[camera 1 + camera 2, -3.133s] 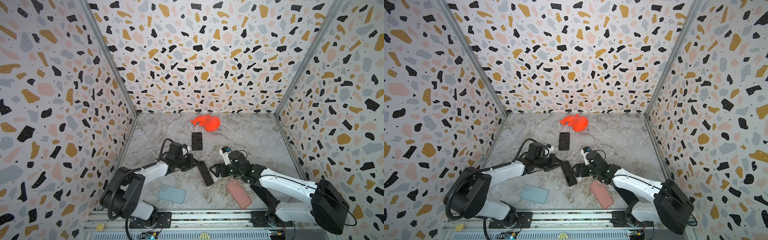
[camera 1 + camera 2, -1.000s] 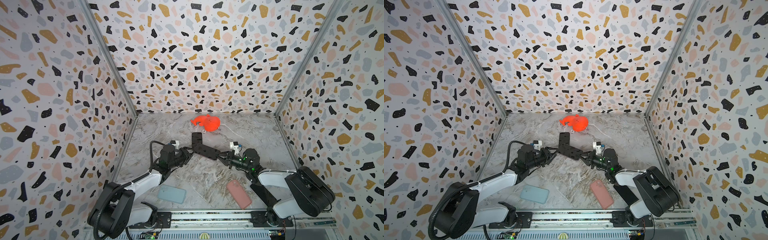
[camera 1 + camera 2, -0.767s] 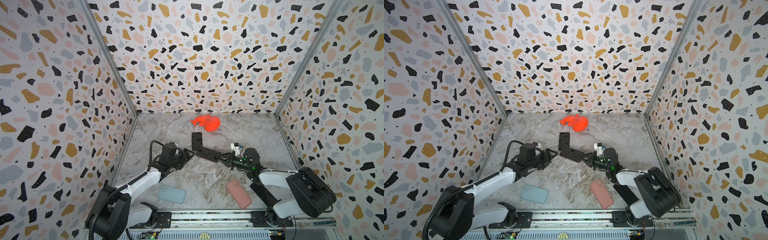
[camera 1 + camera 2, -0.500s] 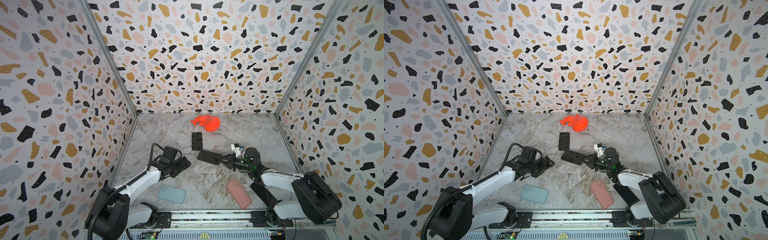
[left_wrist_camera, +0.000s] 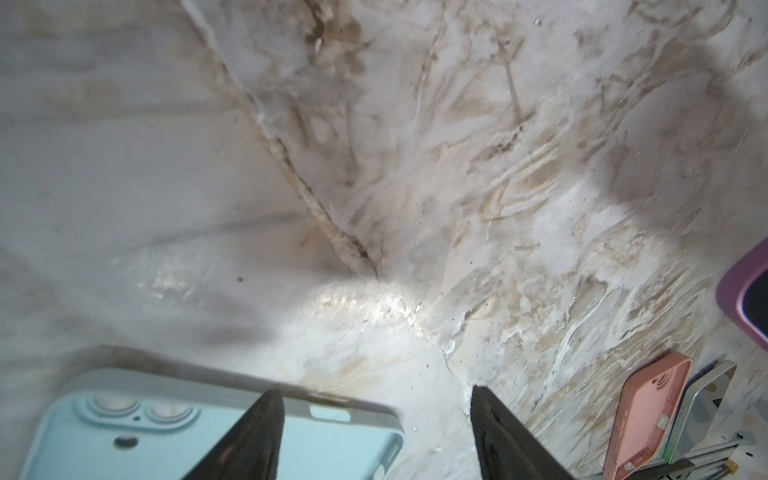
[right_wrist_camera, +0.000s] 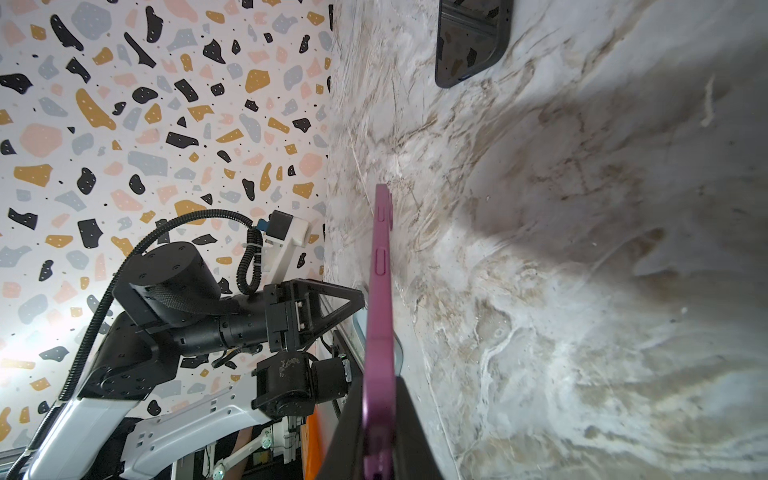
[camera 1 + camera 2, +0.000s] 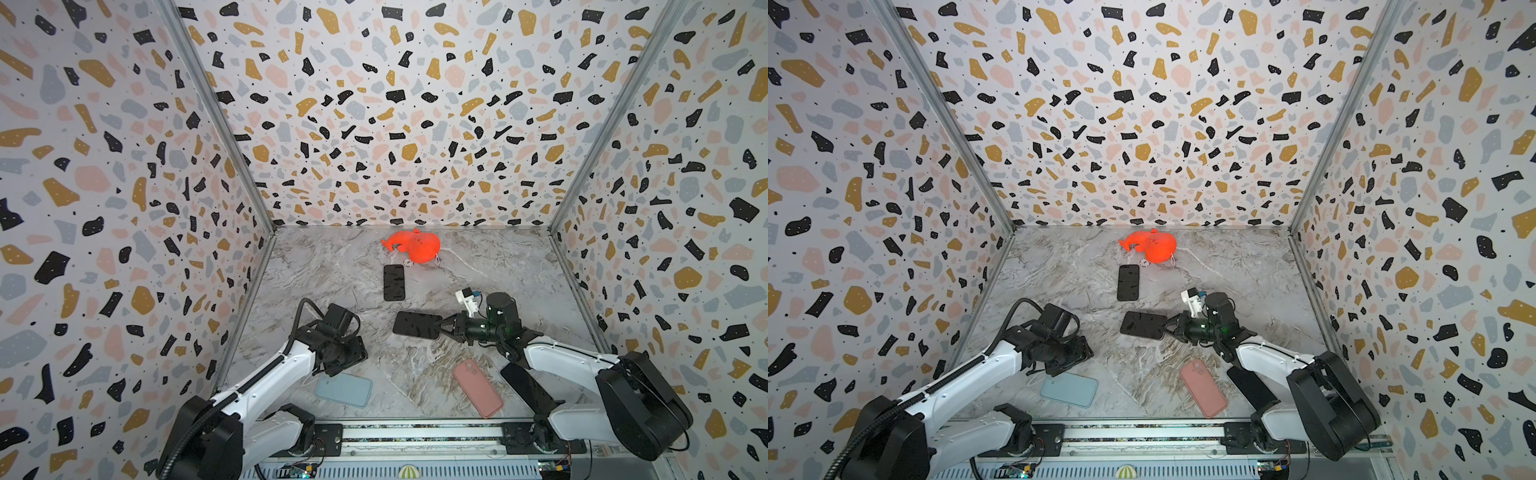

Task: Put the phone into the phone case
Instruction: 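Release the phone with the left gripper and move it over the light blue case, then grasp the light blue case with the left gripper while the right carries the phone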

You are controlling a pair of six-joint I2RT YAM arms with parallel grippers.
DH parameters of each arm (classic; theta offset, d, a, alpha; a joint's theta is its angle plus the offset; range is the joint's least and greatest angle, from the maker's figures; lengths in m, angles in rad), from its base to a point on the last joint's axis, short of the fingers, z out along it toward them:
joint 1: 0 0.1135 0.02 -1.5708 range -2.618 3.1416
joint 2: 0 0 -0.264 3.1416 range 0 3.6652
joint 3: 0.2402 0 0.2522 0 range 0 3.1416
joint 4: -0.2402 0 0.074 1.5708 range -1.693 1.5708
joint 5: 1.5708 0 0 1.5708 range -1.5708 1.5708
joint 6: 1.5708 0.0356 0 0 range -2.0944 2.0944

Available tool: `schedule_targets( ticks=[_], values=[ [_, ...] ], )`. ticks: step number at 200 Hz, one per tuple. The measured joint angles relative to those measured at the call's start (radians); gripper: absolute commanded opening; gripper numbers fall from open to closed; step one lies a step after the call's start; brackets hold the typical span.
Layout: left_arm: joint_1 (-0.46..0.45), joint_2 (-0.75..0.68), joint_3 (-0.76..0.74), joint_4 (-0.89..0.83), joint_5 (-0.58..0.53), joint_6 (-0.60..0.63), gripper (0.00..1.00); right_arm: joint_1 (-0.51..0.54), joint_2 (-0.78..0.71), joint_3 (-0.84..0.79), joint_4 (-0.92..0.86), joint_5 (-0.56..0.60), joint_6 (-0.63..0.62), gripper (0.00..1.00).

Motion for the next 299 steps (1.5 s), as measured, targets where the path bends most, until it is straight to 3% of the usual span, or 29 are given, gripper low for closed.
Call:
schedule_targets(
  ticks=[49,113,192,299],
  values=[
    [-0.020,-0.052,-0.023,-0.064,-0.003,-0.022,0.70,0.000,0.002,0.028,-0.054,-0.013,-0.039,0.00],
    [-0.026,-0.125,-0.139,-0.068,0.074,0.035,0.78,0.000,0.002,0.067,-0.115,-0.020,-0.088,0.00],
    [-0.053,-0.133,-0.180,0.159,0.173,0.007,0.77,0.000,0.002,0.067,-0.120,-0.021,-0.090,0.00],
    [-0.061,-0.023,-0.182,0.421,0.185,-0.060,0.78,0.003,-0.007,0.065,-0.147,-0.016,-0.101,0.00]
  ],
)
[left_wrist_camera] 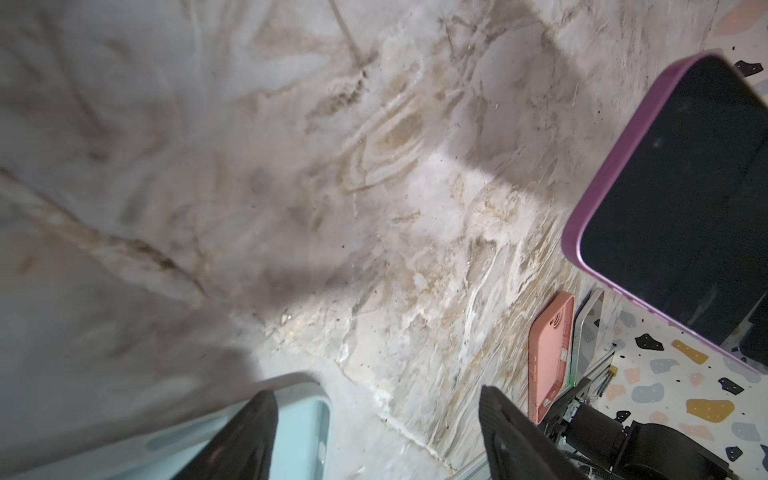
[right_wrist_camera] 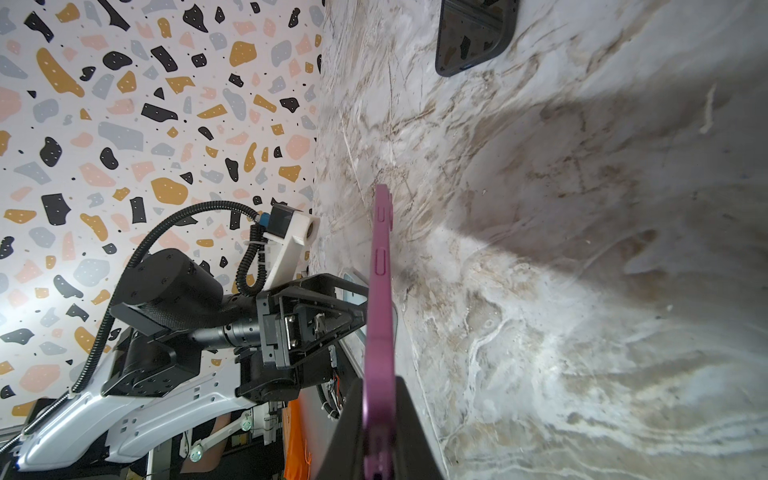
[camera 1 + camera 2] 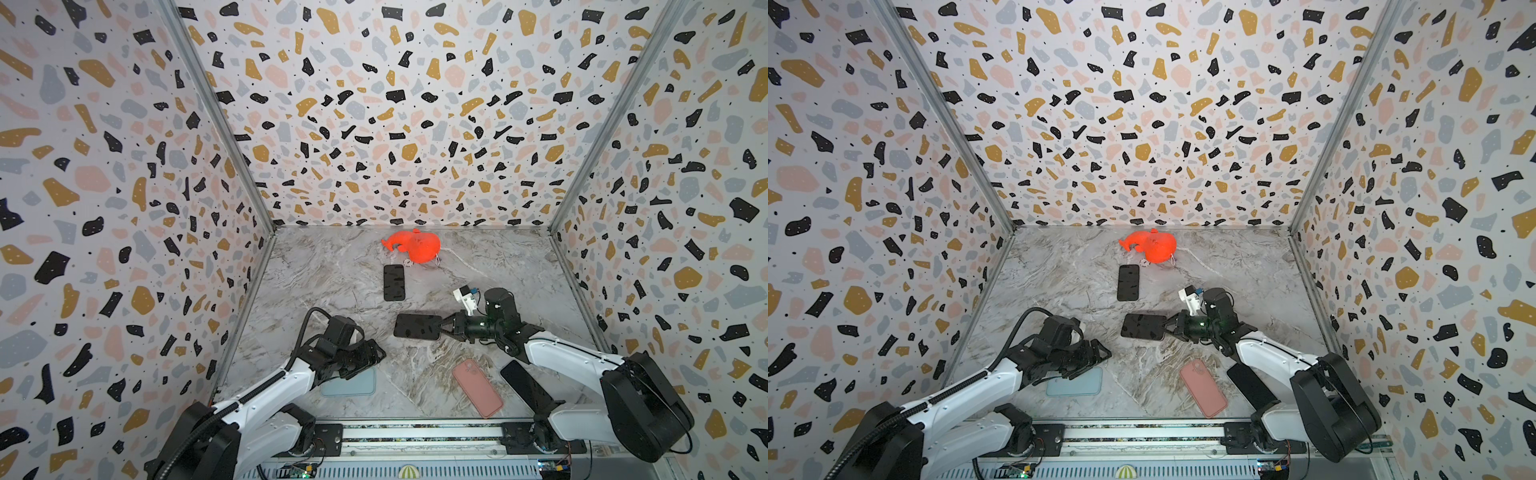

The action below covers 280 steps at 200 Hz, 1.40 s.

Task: Put the phone into the phone case
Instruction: 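Grasp the light blue case with the left gripper while the right carries the phone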

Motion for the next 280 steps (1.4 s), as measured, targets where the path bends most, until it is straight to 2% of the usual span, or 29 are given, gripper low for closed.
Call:
schedule_targets(
  ticks=[36,64,94,126,167,209,236,261,280],
  values=[
    [0.000,0.099,0.028,0.046,-0.001,0.013,0.77,0.000,-0.006,-0.004,-0.013,0.003,-0.010,0.00],
    [0.000,0.129,0.118,-0.037,-0.041,0.076,0.81,0.001,-0.028,-0.006,-0.029,0.011,-0.030,0.00],
    [0.018,0.073,0.213,-0.161,-0.161,0.150,0.90,0.017,-0.049,-0.006,-0.058,0.038,-0.058,0.00],
    [0.116,0.010,0.214,-0.290,-0.291,0.185,0.98,0.072,-0.029,0.008,-0.069,0.062,-0.084,0.00],
    [0.197,-0.004,0.214,-0.389,-0.420,0.174,1.00,0.158,-0.005,0.039,-0.069,0.074,-0.114,0.00],
    [0.235,-0.096,0.212,-0.454,-0.517,0.120,1.00,0.240,0.052,0.061,-0.013,0.073,-0.107,0.00],
    [0.241,-0.139,0.151,-0.446,-0.519,0.070,1.00,0.307,0.125,0.102,0.013,0.074,-0.106,0.00],
    [0.245,-0.160,0.025,-0.424,-0.447,0.013,1.00,0.356,0.171,0.139,0.003,0.078,-0.122,0.00],
    [0.245,-0.167,-0.007,-0.419,-0.410,-0.010,1.00,0.370,0.188,0.163,-0.030,0.090,-0.153,0.00]
  ],
)
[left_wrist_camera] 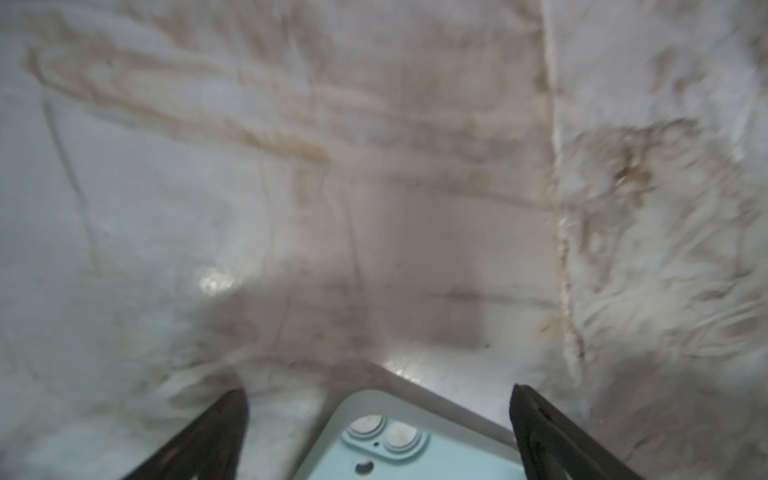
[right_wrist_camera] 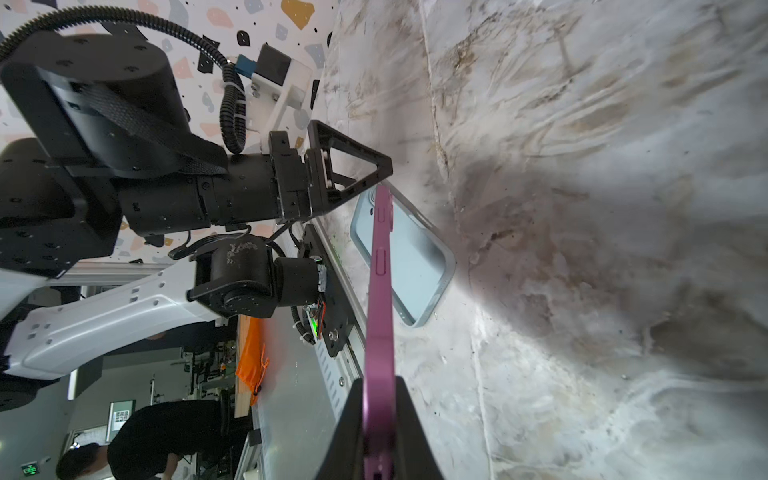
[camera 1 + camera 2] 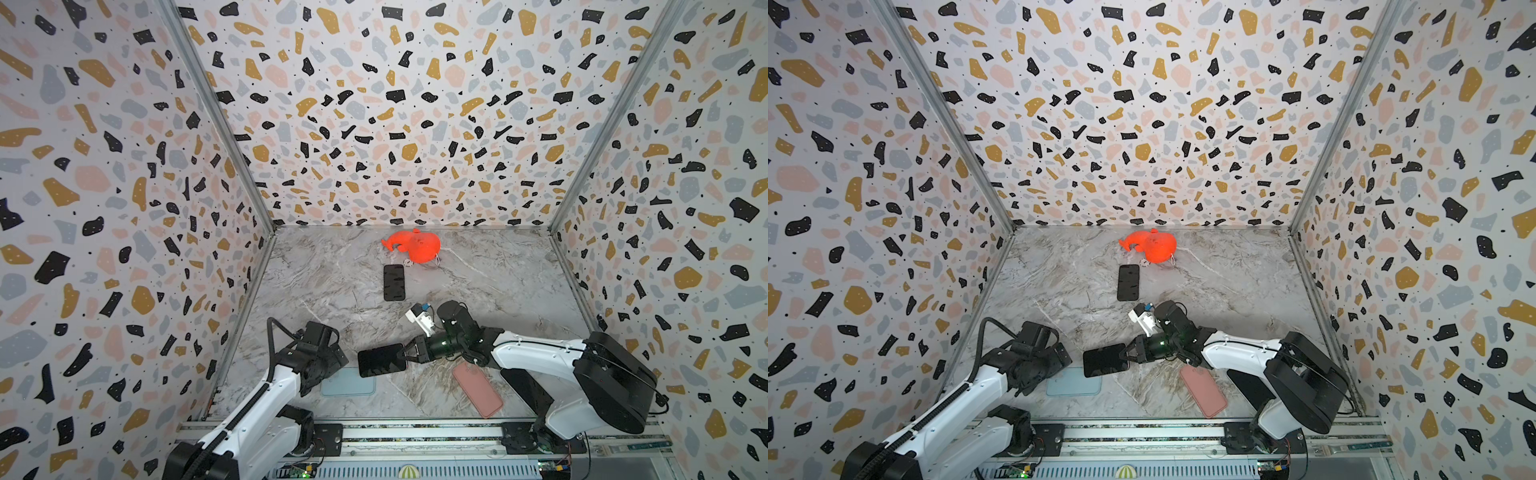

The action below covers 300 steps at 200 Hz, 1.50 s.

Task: Put the phone into the phone case
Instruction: 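Grasp the light blue case with the left gripper while the right carries the phone, then insert the phone's edge into the light blue case with the right gripper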

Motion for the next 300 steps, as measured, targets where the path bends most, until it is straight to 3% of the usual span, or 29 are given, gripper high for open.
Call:
schedule_targets(
  ticks=[46,107,152,201,300],
  values=[
    [0.002,-0.002,-0.003,0.072,0.108,-0.010,0.99,0.001,0.056,0.101,-0.208,0.060,-0.138,0.00],
    [-0.003,-0.074,-0.081,0.245,0.246,-0.063,0.96,-0.044,0.024,0.136,-0.322,0.128,-0.232,0.00],
    [-0.098,-0.058,-0.093,0.314,0.284,-0.130,0.95,-0.137,0.008,0.136,-0.352,0.137,-0.278,0.00],
    [-0.178,0.060,-0.068,0.430,0.285,-0.154,0.95,-0.207,-0.024,0.136,-0.395,0.148,-0.320,0.00],
    [-0.183,0.133,-0.029,0.439,0.293,-0.079,0.91,-0.220,-0.003,0.119,-0.392,-0.124,-0.246,0.00]
  ],
)
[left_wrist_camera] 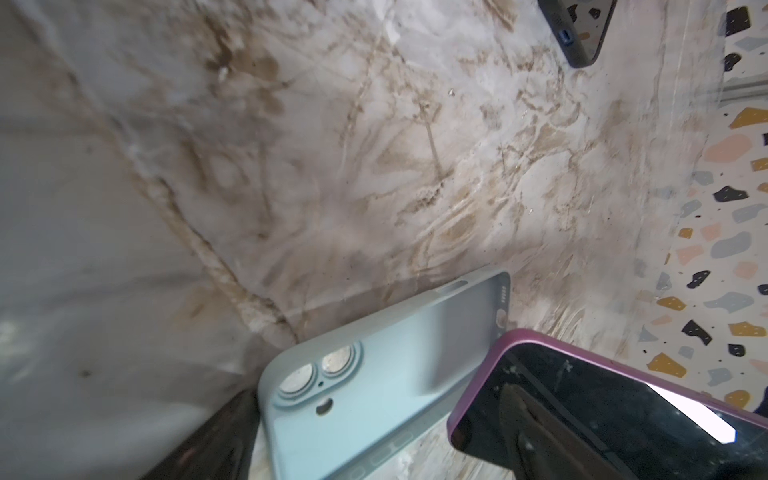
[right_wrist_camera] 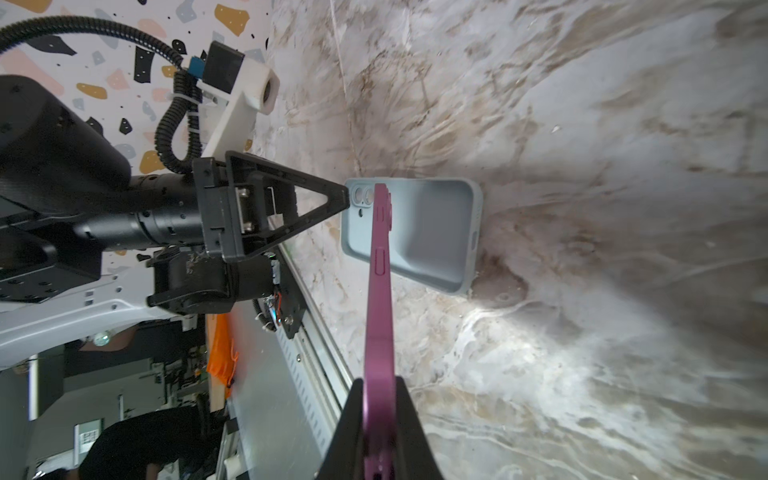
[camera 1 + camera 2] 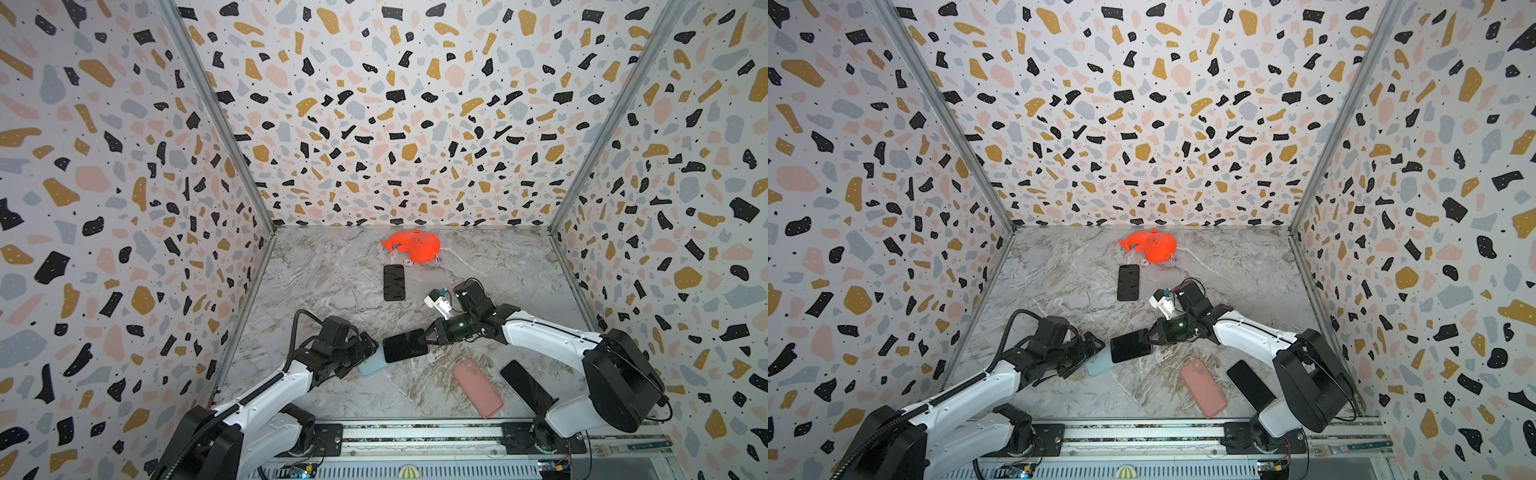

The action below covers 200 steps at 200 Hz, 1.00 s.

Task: Put the phone into the phone case
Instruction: 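Insert the phone's edge into the light blue case with the right gripper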

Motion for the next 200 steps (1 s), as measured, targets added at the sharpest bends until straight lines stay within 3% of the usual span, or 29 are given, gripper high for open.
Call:
schedule_targets(
  ticks=[56,200],
  values=[
    [0.000,0.000,0.000,-0.005,0.026,0.032,0.91,0.040,0.130,0.049,0.008,-0.076,0.005,0.00],
    [0.000,0.053,0.015,0.029,0.071,0.083,0.90,0.025,0.246,0.137,0.008,-0.145,0.011,0.00]
  ],
)
